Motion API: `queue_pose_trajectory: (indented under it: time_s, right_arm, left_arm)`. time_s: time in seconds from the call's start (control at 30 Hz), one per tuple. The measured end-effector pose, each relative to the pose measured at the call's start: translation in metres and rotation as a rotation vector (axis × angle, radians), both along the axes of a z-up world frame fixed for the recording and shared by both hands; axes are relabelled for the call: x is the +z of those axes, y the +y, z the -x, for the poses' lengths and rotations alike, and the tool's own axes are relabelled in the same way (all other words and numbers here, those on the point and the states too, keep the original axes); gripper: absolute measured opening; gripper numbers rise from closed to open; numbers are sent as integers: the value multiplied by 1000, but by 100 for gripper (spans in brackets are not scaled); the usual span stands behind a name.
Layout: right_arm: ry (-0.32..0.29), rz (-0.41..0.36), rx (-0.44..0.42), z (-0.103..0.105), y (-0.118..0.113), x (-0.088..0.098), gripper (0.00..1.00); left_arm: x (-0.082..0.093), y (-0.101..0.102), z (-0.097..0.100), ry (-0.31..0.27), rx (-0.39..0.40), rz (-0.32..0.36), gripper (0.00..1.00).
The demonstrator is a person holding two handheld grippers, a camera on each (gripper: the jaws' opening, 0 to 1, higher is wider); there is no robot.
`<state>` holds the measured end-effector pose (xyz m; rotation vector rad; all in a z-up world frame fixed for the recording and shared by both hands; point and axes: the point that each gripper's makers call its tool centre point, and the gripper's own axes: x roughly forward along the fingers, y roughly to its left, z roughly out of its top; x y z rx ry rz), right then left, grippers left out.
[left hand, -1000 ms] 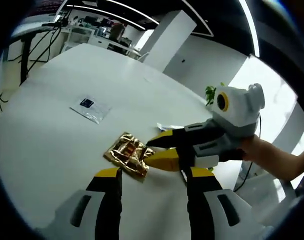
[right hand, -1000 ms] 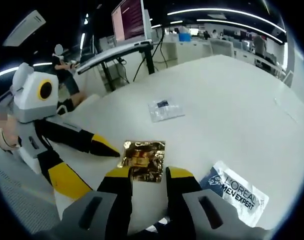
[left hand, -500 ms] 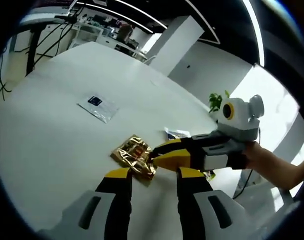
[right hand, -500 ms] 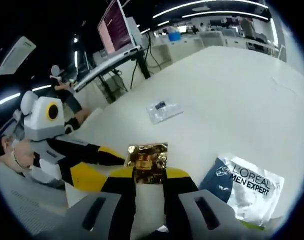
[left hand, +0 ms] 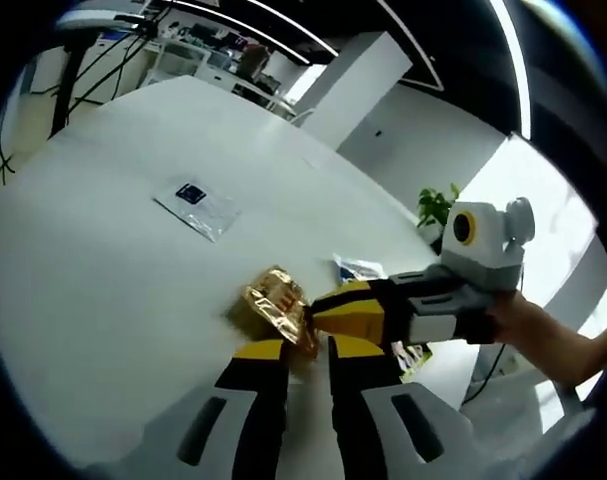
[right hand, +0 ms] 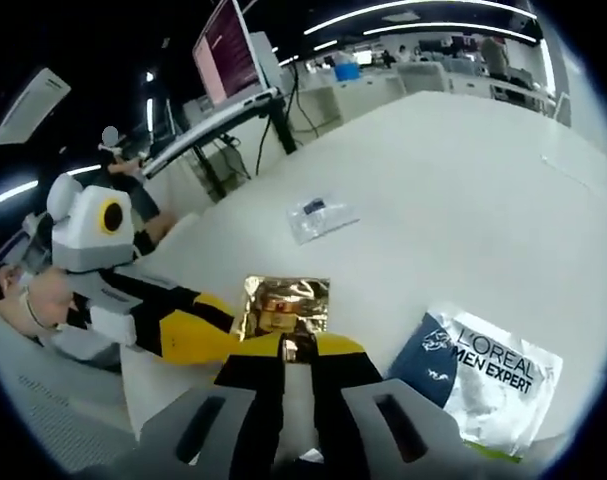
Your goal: Arrange the skincare products in the storage area until every visible bottle or jar stands upright without overlapping.
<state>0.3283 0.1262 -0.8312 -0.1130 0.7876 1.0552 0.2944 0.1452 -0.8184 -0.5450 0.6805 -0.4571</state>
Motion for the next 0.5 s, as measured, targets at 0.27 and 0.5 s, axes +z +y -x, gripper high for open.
queue_pose_trajectory:
  time_s: [0.27,0.5]
  right_arm:
    - [-20,13,6,0,-2,0,6]
    - [-21,20,15,1,-1,1,7]
  left_arm:
    - [-6,7,-12,3,18,-18,0]
    - [-7,9,-17,-5,29,-21,0]
